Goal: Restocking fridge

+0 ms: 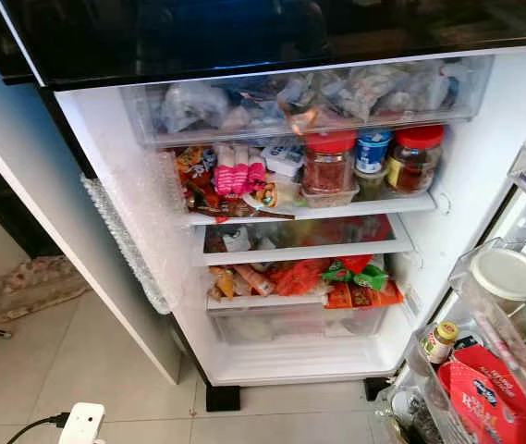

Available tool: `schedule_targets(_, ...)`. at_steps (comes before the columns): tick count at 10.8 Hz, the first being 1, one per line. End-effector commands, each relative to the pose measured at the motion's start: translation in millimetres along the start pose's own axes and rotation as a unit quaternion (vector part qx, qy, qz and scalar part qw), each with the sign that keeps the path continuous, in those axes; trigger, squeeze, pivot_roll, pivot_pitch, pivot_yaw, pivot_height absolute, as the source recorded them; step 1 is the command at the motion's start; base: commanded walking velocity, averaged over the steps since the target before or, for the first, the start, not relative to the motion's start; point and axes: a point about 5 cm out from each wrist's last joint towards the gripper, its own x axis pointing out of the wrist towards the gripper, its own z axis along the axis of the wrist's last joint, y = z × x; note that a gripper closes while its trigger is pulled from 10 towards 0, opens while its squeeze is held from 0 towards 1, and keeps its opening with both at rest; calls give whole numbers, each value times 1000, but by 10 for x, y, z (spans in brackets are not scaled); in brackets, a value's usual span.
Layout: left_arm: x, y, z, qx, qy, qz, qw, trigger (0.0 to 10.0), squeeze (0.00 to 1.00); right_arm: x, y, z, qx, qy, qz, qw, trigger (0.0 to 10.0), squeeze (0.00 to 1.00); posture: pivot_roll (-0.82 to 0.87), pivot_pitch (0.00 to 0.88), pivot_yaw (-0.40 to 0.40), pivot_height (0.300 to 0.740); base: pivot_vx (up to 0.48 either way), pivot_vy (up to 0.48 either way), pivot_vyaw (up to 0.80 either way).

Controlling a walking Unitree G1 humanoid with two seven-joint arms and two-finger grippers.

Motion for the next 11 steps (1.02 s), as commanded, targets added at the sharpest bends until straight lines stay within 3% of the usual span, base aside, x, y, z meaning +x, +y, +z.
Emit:
schedule_targets(1,-7,46,-11,2,5,4,1000,10000,0,14,-114,52,14,-7,-26,1000,10000,0,-82,0,52,740,0,0,0)
schedule_targets(5,-8,52,-15,5,6,4,1000,10000,0,24,-242,74,13,-9,-45,999,10000,0,-83,0,51,740,0,0,0)
schedule_targets(6,-8,48,-17,5,6,3,1000,10000,0,25,-169,105,23,-14,-27,999,10000,0,-81,0,49,740,0,0,0)
schedule_targets(7,-7,45,-16,4,6,3,1000,10000,0,18,38,197,93,-34,37,994,10000,0,-82,0,48,740,0,0,0)
schedule_targets(8,-7,43,-16,4,6,2,1000,10000,0,2,197,261,133,-44,85,987,10000,0,-81,0,47,740,0,0,0)
schedule_targets(10,-6,38,-13,4,5,1,1000,10000,0,-47,506,313,162,-37,141,976,10000,0,-85,0,46,740,0,0,0)
schedule_targets(11,-6,37,-13,4,4,1,1000,10000,0,-56,544,325,157,-40,147,976,10000,0,-85,0,47,740,0,0,0)
